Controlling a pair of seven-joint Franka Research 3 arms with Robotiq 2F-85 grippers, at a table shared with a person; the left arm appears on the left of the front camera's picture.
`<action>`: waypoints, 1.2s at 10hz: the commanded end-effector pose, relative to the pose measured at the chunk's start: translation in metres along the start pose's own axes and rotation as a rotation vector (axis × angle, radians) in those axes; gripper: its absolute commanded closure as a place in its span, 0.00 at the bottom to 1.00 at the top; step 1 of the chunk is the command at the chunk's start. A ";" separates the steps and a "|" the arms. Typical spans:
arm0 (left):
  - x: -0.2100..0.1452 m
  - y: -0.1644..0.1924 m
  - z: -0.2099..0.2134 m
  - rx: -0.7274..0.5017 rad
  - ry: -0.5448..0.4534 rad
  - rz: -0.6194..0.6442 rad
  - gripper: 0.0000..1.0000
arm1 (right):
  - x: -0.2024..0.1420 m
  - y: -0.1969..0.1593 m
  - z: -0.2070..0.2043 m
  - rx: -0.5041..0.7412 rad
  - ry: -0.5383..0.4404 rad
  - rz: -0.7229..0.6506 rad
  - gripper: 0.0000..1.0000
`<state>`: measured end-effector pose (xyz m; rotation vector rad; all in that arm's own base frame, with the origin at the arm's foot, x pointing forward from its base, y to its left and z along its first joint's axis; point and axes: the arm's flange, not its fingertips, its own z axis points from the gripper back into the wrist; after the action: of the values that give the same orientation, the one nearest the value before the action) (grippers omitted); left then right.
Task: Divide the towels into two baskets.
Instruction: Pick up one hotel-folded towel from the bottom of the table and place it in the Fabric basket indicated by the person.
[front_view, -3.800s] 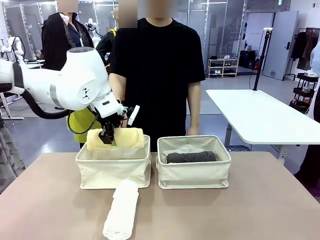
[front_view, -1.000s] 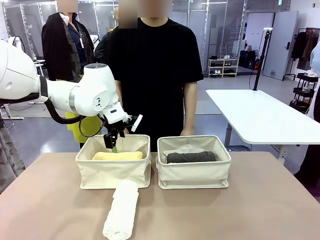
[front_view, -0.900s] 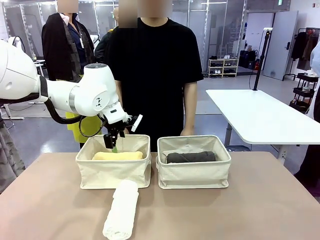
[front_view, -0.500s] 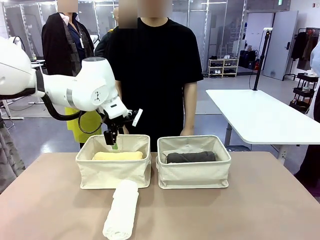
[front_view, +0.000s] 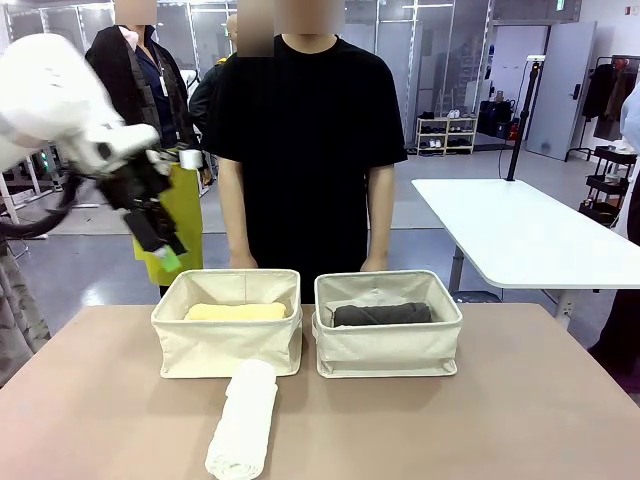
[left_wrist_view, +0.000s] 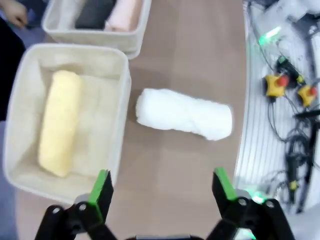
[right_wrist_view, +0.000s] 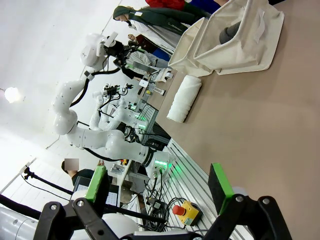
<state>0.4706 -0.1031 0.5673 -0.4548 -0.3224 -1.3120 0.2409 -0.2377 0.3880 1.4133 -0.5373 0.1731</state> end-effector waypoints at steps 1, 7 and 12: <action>-0.077 -0.019 0.021 -0.012 -0.235 0.178 0.00 | -0.001 0.005 0.000 0.004 0.001 -0.004 0.00; -0.321 -0.082 0.012 -0.104 -0.674 0.526 0.00 | -0.001 0.005 0.000 0.004 0.001 -0.004 0.00; -0.394 -0.075 -0.012 -0.121 -0.736 0.681 0.00 | -0.001 0.005 0.000 0.004 0.001 -0.004 0.00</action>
<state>0.2955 0.2086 0.3693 -1.0302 -0.6086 -0.4406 0.2412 -0.2373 0.3881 1.4134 -0.5359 0.1742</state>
